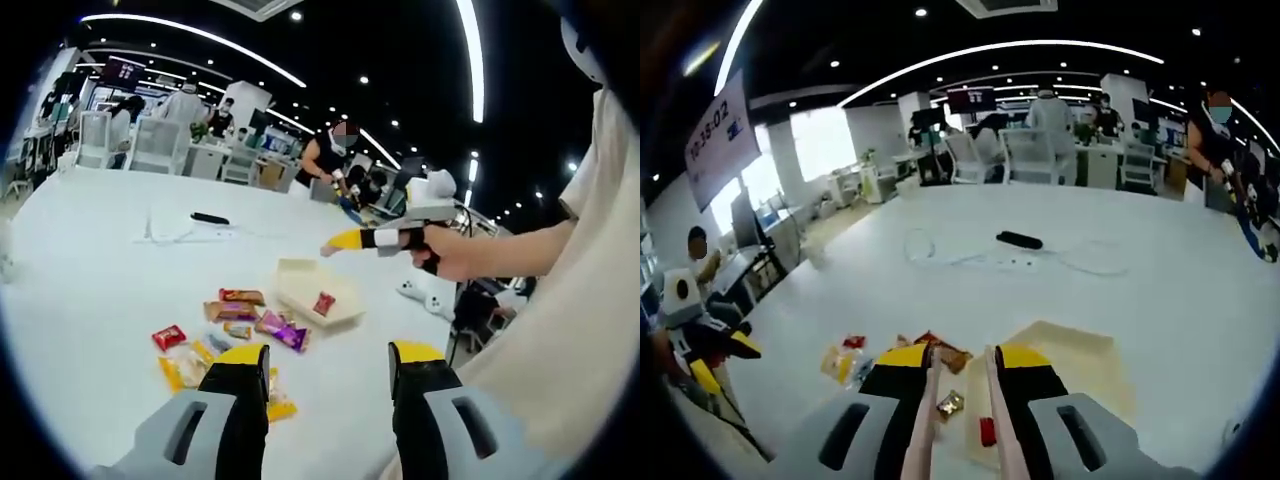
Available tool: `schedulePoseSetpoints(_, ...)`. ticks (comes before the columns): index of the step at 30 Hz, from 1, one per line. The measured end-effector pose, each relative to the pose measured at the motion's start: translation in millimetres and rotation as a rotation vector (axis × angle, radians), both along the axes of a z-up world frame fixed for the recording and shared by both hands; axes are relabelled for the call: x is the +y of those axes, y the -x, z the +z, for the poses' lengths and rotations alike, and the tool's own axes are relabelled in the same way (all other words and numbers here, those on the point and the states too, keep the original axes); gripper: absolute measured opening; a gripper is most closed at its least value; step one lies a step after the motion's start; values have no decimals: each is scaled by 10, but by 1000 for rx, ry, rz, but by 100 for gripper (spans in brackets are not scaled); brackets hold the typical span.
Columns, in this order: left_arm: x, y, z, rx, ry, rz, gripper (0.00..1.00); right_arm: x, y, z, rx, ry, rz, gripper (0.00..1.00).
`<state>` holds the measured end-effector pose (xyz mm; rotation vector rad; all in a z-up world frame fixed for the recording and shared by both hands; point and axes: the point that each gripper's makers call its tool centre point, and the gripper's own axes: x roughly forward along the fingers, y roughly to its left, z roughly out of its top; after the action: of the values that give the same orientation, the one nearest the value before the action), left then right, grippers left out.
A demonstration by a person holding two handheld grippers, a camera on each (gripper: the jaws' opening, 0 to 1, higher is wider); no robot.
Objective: Place the target food into the container with the food tongs after gripping and lifting it, then release it inside without dropping or visibly crushing the food.
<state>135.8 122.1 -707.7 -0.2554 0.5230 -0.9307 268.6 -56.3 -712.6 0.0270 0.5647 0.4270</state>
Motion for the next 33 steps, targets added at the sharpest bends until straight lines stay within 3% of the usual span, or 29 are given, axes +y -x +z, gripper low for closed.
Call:
schedulePoseSetpoints(21,101,35,-17,3,-7,25,48,64,-24,-32,1,12,9,25)
schedulePoseSetpoints(33,95,130,-63,13,-10,41,48,255,136,-221,45,2,58,25)
